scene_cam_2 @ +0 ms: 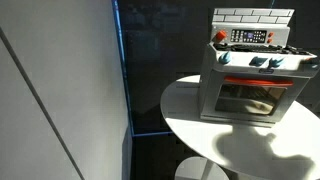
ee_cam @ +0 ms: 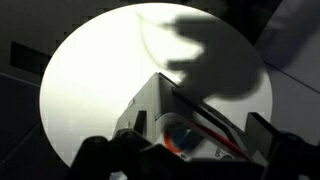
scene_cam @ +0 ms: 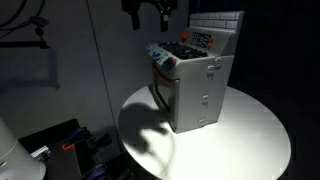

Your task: Push the bottom right button on the toy stove

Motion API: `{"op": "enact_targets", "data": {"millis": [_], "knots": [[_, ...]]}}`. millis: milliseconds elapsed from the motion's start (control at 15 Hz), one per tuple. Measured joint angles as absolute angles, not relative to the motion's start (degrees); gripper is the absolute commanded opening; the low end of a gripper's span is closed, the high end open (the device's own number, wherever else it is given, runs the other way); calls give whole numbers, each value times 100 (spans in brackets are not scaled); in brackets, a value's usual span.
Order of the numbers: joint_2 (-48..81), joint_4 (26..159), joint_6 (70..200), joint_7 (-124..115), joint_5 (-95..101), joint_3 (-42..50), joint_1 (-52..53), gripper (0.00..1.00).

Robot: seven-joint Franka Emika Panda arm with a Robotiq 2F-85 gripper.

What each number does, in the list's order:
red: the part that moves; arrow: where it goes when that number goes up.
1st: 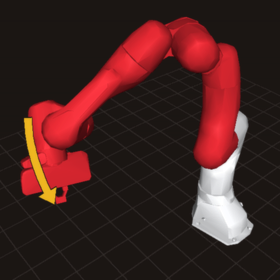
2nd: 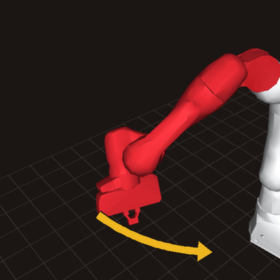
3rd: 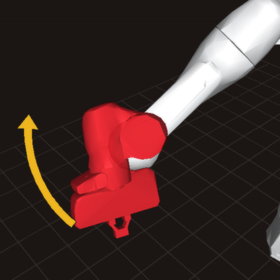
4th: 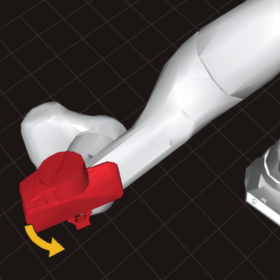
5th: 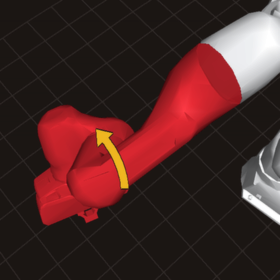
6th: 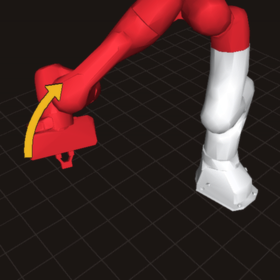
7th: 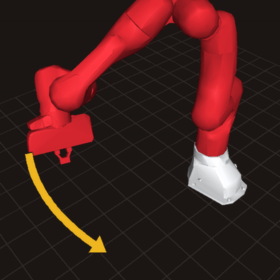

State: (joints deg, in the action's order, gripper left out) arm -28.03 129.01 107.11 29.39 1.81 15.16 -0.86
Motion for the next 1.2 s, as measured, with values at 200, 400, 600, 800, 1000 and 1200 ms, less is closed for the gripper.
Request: {"op": "enact_targets", "data": {"millis": [200, 400, 600, 800, 1000, 1200], "knots": [[-2809, 12900, 10711, 2939, 181, 1516, -86, 100], [-2807, 12901, 10711, 2939, 178, 1514, -86, 100], [-2774, 12899, 10711, 2921, 178, 1503, -95, 100], [-2692, 12850, 10720, 2882, 178, 1498, -107, 100], [-2554, 12697, 10722, 2825, 164, 1498, -111, 100], [-2346, 12435, 10722, 2699, 162, 1483, -117, 100]]}}
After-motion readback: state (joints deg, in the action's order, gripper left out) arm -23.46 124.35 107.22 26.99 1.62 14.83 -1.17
